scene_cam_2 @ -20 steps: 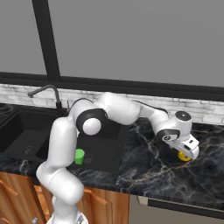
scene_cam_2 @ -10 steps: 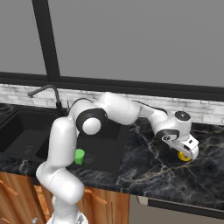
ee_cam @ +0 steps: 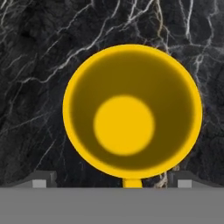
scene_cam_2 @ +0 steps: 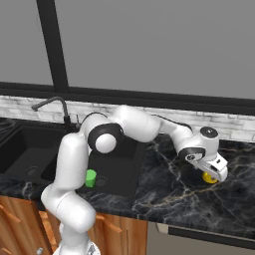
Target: Move any existing items from the left basin to the right basin for drying. Then move the mug from the counter to the left basin of the sink for washing.
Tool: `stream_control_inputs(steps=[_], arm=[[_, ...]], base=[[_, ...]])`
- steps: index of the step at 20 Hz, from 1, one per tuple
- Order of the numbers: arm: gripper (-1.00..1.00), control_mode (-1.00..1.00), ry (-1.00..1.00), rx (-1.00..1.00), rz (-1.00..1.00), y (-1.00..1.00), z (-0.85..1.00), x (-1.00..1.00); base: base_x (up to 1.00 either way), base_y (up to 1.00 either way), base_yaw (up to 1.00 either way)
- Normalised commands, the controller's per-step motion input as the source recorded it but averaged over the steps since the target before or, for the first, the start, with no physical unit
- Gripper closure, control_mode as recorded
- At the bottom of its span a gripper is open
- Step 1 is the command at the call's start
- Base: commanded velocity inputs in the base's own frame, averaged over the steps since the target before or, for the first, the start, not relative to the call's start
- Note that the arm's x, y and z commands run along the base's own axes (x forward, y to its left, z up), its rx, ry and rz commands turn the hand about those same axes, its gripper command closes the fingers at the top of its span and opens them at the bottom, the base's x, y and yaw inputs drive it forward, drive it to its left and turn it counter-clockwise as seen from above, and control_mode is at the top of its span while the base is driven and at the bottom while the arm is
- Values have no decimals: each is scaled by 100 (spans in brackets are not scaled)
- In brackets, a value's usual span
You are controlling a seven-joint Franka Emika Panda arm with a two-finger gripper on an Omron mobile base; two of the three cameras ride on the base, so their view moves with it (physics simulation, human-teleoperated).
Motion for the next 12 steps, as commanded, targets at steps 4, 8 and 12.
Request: stream_control_inputs(steps=[4, 8, 12], arm=[[-100, -100, 0, 0, 0, -8, 0, -4], [-100, -100, 0, 0, 0, -7, -4, 0], [100, -100, 0, 0, 0, -2, -2, -3]], base=[[0, 0, 0], [0, 0, 0], [0, 0, 0]])
